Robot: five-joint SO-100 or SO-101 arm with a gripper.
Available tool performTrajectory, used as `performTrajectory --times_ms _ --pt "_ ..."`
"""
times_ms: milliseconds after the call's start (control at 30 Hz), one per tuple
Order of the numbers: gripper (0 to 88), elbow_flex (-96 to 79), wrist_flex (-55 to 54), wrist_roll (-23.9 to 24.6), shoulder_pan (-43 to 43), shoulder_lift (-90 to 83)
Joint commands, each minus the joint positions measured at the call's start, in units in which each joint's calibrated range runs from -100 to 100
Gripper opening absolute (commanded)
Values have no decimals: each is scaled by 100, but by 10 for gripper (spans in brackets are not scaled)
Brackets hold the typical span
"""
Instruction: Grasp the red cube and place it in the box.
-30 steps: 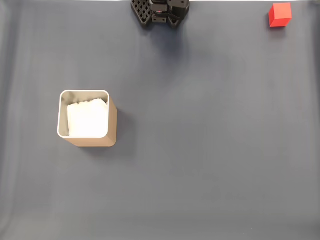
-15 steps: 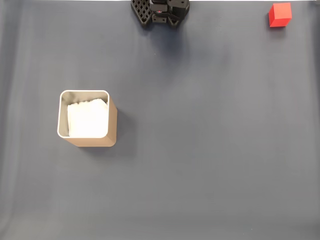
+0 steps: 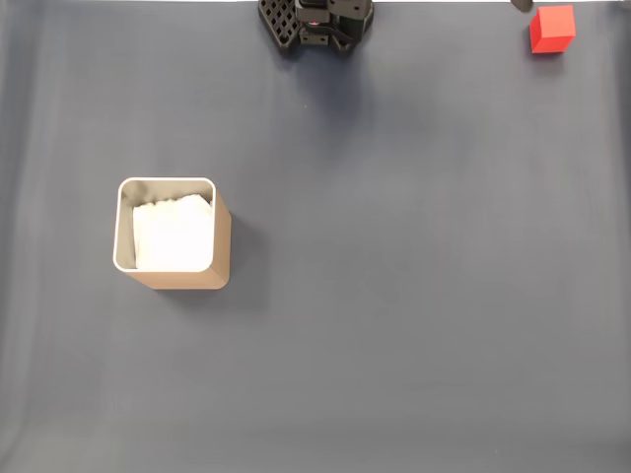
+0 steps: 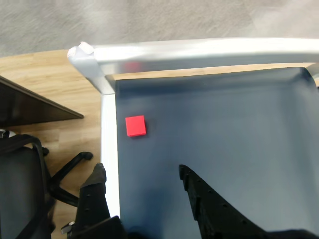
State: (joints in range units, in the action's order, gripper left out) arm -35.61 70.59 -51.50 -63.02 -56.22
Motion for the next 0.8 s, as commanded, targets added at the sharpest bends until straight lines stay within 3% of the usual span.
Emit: performTrajectory --times_ms 0,767 --pt "367 -94 -408 -68 115 53" --pt "371 -1261 -1811 20 -98 737"
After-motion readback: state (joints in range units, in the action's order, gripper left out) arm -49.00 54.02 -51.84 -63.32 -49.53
